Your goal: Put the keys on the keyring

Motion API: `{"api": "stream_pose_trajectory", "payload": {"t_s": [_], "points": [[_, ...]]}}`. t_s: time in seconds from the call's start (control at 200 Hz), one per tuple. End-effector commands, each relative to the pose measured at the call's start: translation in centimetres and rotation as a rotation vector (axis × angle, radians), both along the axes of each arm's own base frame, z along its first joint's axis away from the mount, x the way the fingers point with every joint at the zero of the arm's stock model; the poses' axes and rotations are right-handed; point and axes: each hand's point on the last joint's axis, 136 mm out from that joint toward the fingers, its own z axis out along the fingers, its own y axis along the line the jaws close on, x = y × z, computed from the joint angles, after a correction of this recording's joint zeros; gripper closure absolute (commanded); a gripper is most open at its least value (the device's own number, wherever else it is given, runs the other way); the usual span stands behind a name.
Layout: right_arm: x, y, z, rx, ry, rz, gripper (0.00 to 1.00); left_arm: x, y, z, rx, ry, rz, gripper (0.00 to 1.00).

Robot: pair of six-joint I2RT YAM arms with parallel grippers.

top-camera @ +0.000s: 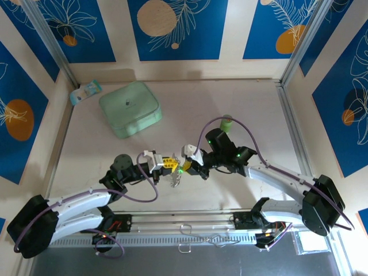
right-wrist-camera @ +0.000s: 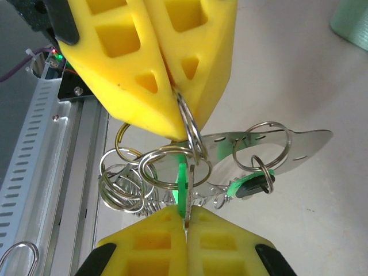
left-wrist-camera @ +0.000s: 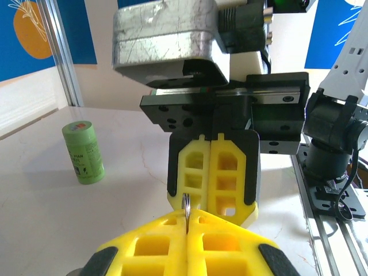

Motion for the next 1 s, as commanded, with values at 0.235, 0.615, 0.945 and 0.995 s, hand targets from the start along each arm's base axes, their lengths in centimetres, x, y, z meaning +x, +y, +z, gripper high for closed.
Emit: {"api": "stream_pose_trajectory", "payload": {"t_s": [0.235, 0.615, 0.945, 0.995], "points": [[-0.4, -0.8, 2.7, 0.079, -0.028, -0.005, 0.67, -0.5, -0.2, 1.7, -0.026, -0.104, -0.032, 1.00], [-0.3, 0.1, 5.0, 0.189, -0.033, 0.015, 0.70, -1.4, -0.7, 1.9, -0.047, -0.098, -0.103, 1.00], [-0.2, 1.1, 3.8, 0.162, -0.013, 0.025, 0.78, -1.7, -0.8, 2.0, -0.061, -0.101, -0.114, 1.00], [-0.1, 1.2, 3.8, 0.164, -0.012, 0.027, 0.83, -1.6, -0.8, 2.0, -0.064, -0.099, -0.111, 1.00]]}}
